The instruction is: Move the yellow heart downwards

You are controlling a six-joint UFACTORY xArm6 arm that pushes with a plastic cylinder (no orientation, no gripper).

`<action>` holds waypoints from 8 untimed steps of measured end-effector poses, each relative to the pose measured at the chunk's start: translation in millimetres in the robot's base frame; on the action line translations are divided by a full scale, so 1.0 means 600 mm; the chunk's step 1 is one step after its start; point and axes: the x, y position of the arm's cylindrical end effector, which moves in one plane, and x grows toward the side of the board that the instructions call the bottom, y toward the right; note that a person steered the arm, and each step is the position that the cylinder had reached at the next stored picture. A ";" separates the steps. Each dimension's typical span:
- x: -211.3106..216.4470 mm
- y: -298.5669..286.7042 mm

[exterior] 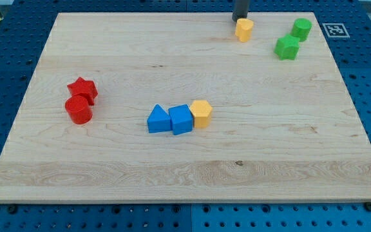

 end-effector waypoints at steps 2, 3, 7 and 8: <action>0.037 0.005; 0.048 0.005; 0.113 -0.001; 0.117 -0.001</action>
